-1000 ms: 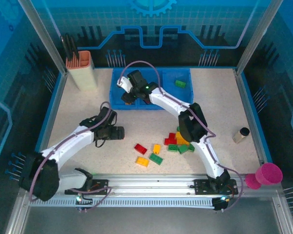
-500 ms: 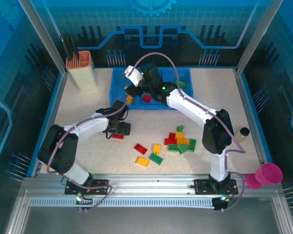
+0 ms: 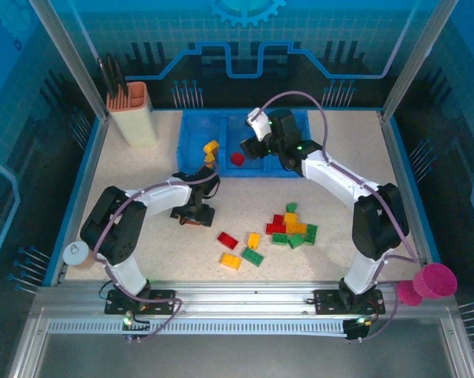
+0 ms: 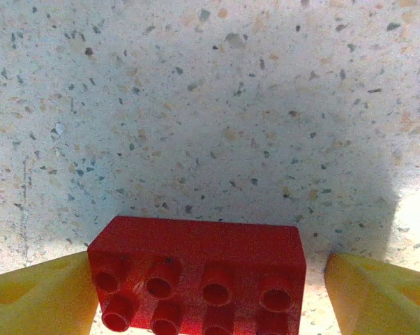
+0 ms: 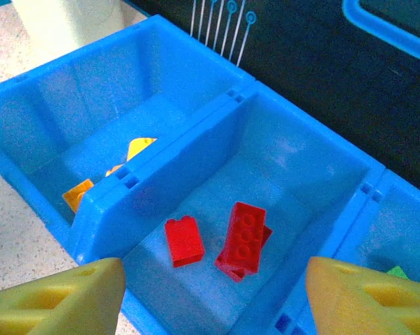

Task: Sort the legos into containers by color
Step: Pick up the lego from the center of the table.

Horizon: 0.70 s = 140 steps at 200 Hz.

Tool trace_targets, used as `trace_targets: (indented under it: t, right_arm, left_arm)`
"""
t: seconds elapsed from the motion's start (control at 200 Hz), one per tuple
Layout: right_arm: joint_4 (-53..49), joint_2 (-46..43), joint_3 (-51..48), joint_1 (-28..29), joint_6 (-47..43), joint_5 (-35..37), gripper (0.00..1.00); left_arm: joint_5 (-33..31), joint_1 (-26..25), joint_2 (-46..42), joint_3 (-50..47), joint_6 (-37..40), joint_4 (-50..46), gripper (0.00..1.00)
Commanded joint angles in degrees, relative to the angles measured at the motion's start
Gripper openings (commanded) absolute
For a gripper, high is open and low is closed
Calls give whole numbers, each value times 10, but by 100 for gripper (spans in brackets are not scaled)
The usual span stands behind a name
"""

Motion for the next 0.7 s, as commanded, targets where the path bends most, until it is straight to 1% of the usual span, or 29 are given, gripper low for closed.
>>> trace_targets:
  t: [0.0, 0.295, 0.435, 0.55, 0.635, 0.696]
  right_arm:
    - [31, -30, -16, -10, 20, -17, 71]
    - [14, -78, -53, -39, 34, -12, 72]
    - [12, -109, -89, -56, 50, -4, 72]
    - [-8, -130, -119, -75, 73, -16, 73]
    - [-37, -149, -145, -82, 77, -23, 73]
    - [-53, -163, -163, -83, 79, -10, 73]
  left_arm:
    - [-9, -4, 27, 12, -10, -35, 79]
    - [22, -4, 60, 13, -17, -47, 62]
    - [28, -4, 60, 14, -22, -46, 48]
    - [54, -9, 61, 41, -36, -47, 45]
    - [45, -19, 57, 76, -40, -61, 44]
    - [39, -24, 50, 103, -39, -73, 44]
